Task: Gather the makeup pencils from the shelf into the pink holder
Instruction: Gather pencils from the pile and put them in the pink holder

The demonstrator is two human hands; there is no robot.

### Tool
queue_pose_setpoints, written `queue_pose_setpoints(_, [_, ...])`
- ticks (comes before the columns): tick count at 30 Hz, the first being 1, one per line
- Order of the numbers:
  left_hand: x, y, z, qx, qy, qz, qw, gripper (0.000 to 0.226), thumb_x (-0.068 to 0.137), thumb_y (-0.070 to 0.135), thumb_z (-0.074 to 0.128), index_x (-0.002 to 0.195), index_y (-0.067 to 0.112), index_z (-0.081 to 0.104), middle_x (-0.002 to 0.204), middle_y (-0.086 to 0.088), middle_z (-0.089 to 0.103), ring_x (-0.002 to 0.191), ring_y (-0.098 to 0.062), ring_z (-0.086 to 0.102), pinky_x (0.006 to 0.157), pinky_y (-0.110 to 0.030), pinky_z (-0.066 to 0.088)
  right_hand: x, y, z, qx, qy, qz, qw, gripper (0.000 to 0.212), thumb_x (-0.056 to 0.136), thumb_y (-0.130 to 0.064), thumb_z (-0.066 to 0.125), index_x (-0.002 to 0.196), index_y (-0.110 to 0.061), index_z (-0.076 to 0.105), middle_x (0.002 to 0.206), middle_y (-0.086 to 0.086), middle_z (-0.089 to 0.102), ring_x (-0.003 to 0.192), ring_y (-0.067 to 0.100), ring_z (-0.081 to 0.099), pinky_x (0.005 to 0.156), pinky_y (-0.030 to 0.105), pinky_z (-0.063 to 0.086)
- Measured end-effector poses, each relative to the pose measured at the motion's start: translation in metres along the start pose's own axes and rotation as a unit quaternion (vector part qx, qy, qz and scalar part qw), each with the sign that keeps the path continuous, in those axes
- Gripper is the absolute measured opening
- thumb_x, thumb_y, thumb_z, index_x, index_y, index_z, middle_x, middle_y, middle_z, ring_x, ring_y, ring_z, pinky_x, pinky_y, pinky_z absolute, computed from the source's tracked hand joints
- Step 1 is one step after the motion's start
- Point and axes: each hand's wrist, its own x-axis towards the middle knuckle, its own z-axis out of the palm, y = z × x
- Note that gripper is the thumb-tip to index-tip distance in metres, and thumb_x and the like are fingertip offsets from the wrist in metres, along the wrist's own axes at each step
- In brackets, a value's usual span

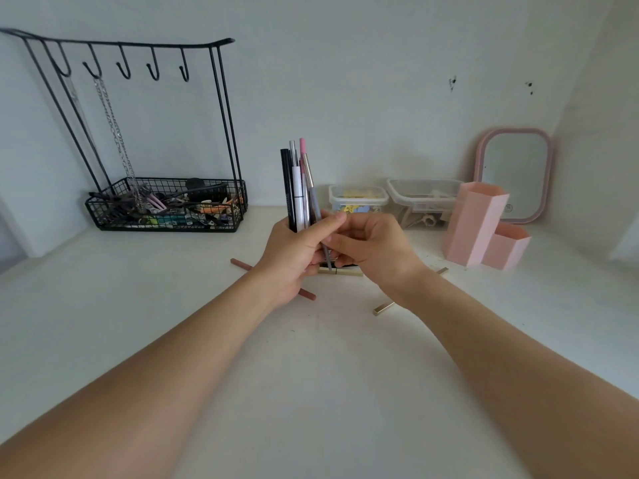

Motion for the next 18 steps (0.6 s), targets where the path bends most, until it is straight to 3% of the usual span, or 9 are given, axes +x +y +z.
queue_pose_setpoints(5, [0.004, 0.000, -0.003, 0.028, 0.036, 0.012, 0.999, 0.028, 0.088, 0.028, 0.075, 0.072, 0.017, 0.054, 0.051, 0.004, 0.043, 0.041, -0.009, 0.037, 0.037, -0.017, 0.026, -0.004, -0.002, 0.002, 0.052, -0.005, 0.014, 0.999, 0.007, 0.085, 0.005, 0.070, 0.091, 0.007, 0.069, 0.071, 0.009, 0.072, 0.065, 0.017, 0.068, 0.070, 0.025, 0.060])
queue_pose_setpoints(9, [0.004, -0.001, -0.004, 0.054, 0.059, 0.024, 0.996, 0.031, 0.089, 0.028, 0.074, 0.067, 0.016, 0.055, 0.046, 0.005, 0.043, 0.041, -0.011, 0.039, 0.038, -0.019, 0.026, -0.005, -0.005, 0.001, 0.046, -0.013, 0.033, 0.998, 0.010, 0.083, 0.006, 0.072, 0.092, 0.004, 0.068, 0.075, 0.010, 0.072, 0.068, 0.018, 0.068, 0.069, 0.024, 0.059])
queue_pose_setpoints(12, [0.005, -0.001, -0.003, 0.070, 0.075, 0.020, 0.995, 0.028, 0.088, 0.030, 0.072, 0.070, 0.014, 0.059, 0.055, -0.003, 0.052, 0.043, -0.013, 0.044, 0.038, -0.021, 0.031, -0.002, -0.008, -0.006, 0.009, -0.006, 0.061, 0.998, 0.015, 0.083, -0.003, 0.075, 0.095, 0.003, 0.069, 0.077, 0.012, 0.070, 0.068, 0.018, 0.065, 0.065, 0.025, 0.058])
queue_pose_setpoints(15, [0.008, 0.002, -0.006, 0.072, 0.087, -0.004, 0.994, 0.030, 0.091, 0.034, 0.068, 0.071, 0.014, 0.057, 0.062, -0.008, 0.064, 0.046, -0.018, 0.052, 0.042, -0.024, 0.040, 0.006, -0.007, -0.021, -0.170, 0.033, 0.024, 0.985, 0.008, 0.082, -0.011, 0.077, 0.087, -0.007, 0.074, 0.070, 0.003, 0.069, 0.061, 0.011, 0.062, 0.063, 0.027, 0.055])
queue_pose_setpoints(18, [0.009, 0.003, -0.010, 0.073, 0.075, -0.024, 0.994, 0.034, 0.094, 0.038, 0.064, 0.070, 0.016, 0.056, 0.061, -0.007, 0.066, 0.047, -0.020, 0.058, 0.044, -0.026, 0.045, 0.011, -0.004, -0.038, -0.367, 0.065, -0.038, 0.927, 0.003, 0.081, -0.015, 0.075, 0.080, -0.017, 0.073, 0.072, -0.006, 0.070, 0.057, 0.001, 0.057, 0.058, 0.014, 0.045])
